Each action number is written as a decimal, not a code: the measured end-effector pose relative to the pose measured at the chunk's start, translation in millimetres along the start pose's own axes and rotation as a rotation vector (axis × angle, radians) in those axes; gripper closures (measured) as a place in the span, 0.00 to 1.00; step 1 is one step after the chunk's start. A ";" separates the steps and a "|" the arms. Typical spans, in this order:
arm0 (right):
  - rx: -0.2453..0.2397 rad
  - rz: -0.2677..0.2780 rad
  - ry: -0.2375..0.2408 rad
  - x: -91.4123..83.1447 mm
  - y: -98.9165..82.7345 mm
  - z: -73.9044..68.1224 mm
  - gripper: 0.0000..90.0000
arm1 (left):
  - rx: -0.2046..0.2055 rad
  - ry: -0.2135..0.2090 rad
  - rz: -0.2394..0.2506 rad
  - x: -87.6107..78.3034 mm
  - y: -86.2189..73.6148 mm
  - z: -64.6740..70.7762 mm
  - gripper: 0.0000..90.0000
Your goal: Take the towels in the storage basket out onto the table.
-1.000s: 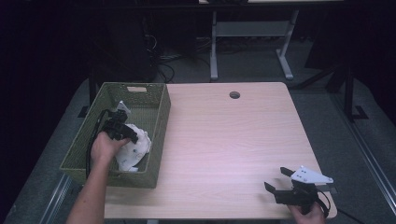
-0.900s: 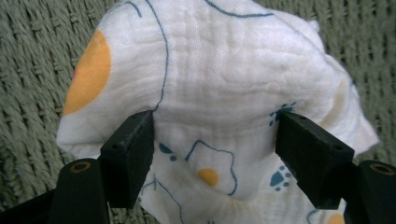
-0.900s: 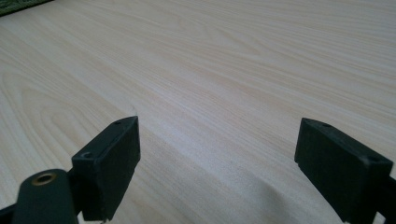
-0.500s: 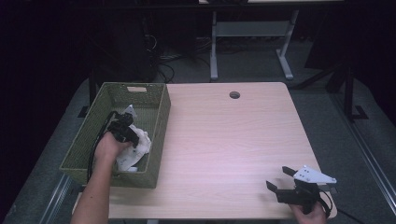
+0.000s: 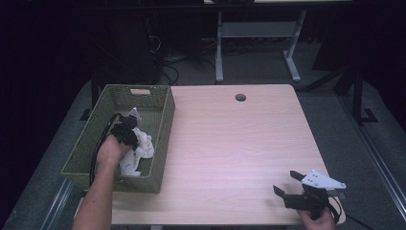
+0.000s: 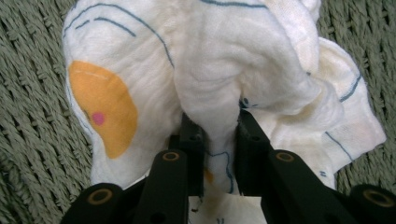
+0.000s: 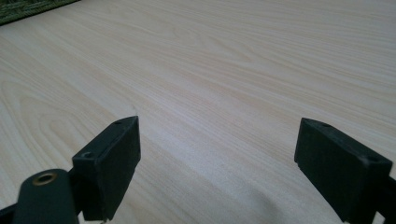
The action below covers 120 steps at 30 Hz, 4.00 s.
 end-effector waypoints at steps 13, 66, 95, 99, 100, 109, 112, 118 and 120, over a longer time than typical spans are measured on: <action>-0.002 -0.003 -0.006 1.0 0.0 -0.4 0.16 | -0.028 -0.166 0.149 -29.0 -13.6 -11.0 0.87; -0.020 -0.003 -0.017 1.5 4.4 -4.6 0.15 | -0.037 -0.638 0.561 -112.3 -75.5 -40.3 0.86; -0.028 -0.001 -0.015 1.0 4.5 -4.0 0.15 | -0.011 -0.760 0.622 -153.5 -71.0 -29.8 0.86; -0.027 0.000 -0.017 1.0 4.5 -3.8 0.15 | 0.022 -0.778 0.626 -158.7 -65.7 -18.6 0.85; -0.027 0.000 -0.017 1.2 4.6 -3.7 0.16 | 0.031 -0.783 0.626 -160.1 -64.1 -15.6 0.86; -0.024 0.008 -0.018 0.2 4.9 -3.3 0.15 | 0.096 -0.804 0.617 -171.0 -46.7 15.0 0.85; -0.027 0.005 -0.015 0.5 4.6 -3.4 0.15 | 0.103 -0.806 0.606 -168.6 -40.3 22.6 0.85; -0.023 0.010 -0.012 0.0 4.9 -3.0 0.15 | 0.133 -0.824 0.585 -161.8 -28.0 42.3 0.85; -0.022 0.010 -0.011 0.1 5.0 -3.0 0.15 | 0.145 -0.829 0.578 -159.2 -23.1 50.4 0.85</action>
Point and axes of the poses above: each handheld gripper's, and its own axes: x roughly forward along the jaws, y roughly out of its top, z roughly to its right, the point moved 1 cm from there along x, roughly forward along the jaws, and after that the axes turned 3 degrees about -y, right-handed, at the moved point
